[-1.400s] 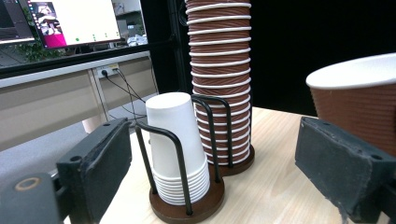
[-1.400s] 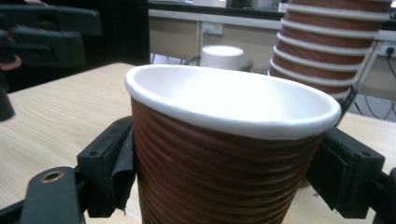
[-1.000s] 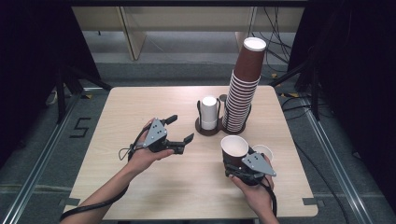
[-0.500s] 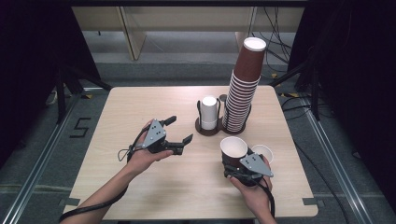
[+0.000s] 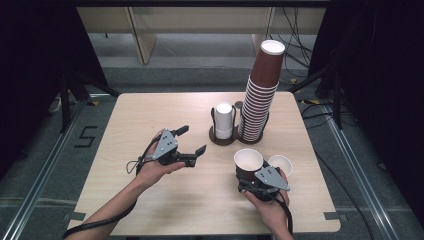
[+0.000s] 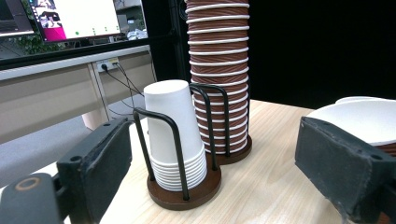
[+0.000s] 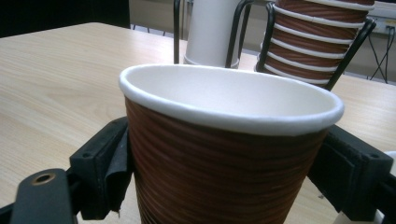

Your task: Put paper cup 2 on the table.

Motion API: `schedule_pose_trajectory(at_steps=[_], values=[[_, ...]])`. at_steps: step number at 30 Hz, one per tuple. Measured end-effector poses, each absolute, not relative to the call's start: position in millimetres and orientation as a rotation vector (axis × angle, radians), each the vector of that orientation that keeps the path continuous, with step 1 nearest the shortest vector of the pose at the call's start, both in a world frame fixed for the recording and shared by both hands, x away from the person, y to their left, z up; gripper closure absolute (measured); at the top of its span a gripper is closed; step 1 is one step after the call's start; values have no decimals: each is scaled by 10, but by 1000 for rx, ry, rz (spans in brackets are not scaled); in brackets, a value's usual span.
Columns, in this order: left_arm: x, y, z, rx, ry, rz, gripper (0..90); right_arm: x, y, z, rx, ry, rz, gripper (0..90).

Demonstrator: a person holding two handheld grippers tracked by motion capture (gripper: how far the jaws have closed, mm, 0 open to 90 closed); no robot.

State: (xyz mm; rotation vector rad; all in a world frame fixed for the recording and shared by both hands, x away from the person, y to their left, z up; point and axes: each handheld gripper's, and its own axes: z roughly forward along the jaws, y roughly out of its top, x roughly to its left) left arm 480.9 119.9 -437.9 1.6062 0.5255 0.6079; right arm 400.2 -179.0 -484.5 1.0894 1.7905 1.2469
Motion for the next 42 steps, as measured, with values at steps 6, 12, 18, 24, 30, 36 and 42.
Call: schedule_pose_trajectory(at_steps=[6, 12, 18, 24, 30, 36, 42], values=[[4807, 1195, -4390, 1607, 525, 605, 105, 3976, -1797, -4843, 1102, 1799, 1238, 135], [4798, 1193, -4395, 1610, 525, 605, 104, 3964, -1795, -4844, 1095, 1790, 1228, 123], [4796, 1189, -4394, 1610, 523, 604, 104, 3947, -1790, -4848, 1108, 1799, 1242, 88], [4796, 1187, -4394, 1609, 521, 602, 103, 3954, -1792, -4829, 1105, 1799, 1255, 64], [4794, 1199, -4386, 1611, 524, 607, 101, 3963, -1796, -4774, 1089, 1789, 1261, 41], [4791, 1208, -4388, 1612, 525, 609, 97, 3952, -1808, -4697, 1090, 1776, 1273, 16], [4780, 1220, -4390, 1611, 527, 610, 95, 3947, -1826, -4628, 1076, 1758, 1285, 6]])
